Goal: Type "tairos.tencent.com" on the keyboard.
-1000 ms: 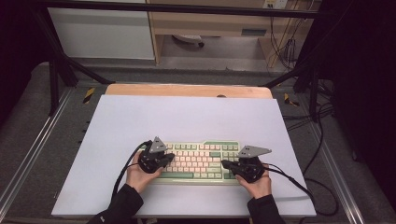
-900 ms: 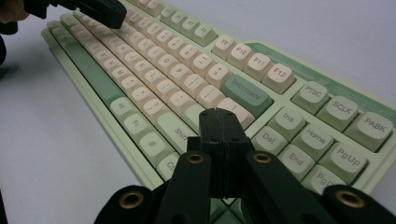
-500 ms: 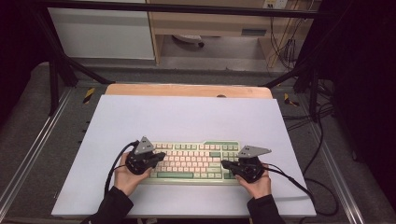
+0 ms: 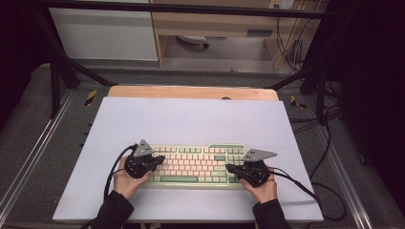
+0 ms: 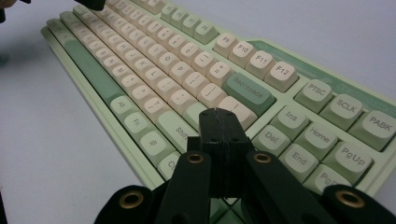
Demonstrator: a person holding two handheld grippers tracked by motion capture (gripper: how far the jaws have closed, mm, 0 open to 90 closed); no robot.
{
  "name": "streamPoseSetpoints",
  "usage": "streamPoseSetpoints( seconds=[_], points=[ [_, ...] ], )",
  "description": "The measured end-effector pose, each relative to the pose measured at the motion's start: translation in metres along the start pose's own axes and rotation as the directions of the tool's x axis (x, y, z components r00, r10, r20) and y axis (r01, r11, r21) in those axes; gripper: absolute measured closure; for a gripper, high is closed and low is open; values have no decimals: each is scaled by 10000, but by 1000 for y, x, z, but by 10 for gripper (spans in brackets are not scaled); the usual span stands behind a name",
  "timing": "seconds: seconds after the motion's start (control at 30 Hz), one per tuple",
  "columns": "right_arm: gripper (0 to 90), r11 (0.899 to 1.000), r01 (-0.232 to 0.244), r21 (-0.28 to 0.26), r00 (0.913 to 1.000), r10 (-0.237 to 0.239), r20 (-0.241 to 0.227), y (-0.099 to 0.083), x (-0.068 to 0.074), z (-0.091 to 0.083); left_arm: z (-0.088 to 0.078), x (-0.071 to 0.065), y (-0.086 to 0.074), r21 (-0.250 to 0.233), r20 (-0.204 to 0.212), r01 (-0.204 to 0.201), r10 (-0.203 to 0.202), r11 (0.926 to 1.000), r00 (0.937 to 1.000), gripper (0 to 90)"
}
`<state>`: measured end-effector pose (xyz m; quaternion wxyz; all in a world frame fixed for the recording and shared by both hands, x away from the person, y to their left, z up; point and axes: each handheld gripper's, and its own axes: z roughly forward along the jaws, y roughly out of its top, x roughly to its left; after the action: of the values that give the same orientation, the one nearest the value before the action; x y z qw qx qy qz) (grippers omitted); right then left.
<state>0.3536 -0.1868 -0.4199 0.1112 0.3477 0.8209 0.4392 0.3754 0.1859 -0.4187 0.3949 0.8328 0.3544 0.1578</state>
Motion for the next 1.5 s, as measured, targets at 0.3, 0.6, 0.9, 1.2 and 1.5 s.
streamPoseSetpoints(
  seconds=[0.3, 0.6, 0.9, 1.2, 1.5],
  points=[
    [900, 10000, -11, 52, 10000, 11, -17, 0, 0, 0, 7, 2, 0, 157, -142, 3, -1, 9999, 9999, 900],
    [900, 10000, -2, -1, 10000, 2, -19, 0, 0, 0, 10, 1, -1, 173, -71, -45, 46, 9998, 10000, 900],
    [900, 10000, -10, -10, 10000, 10, -15, 0, 1, 0, 12, -1, -2, 224, -80, -120, 122, 9997, 9999, 900],
    [900, 10000, -40, -40, 9999, 39, -142, 2, 3, 2, -2, -4, 0, -22, 128, -228, 228, 9997, 9997, 900],
    [900, 10000, 59, -37, 9995, -60, -310, 9, 9, 9, -14, -1, -9, -66, 151, -199, 200, 9998, 9997, 898]
  ],
)
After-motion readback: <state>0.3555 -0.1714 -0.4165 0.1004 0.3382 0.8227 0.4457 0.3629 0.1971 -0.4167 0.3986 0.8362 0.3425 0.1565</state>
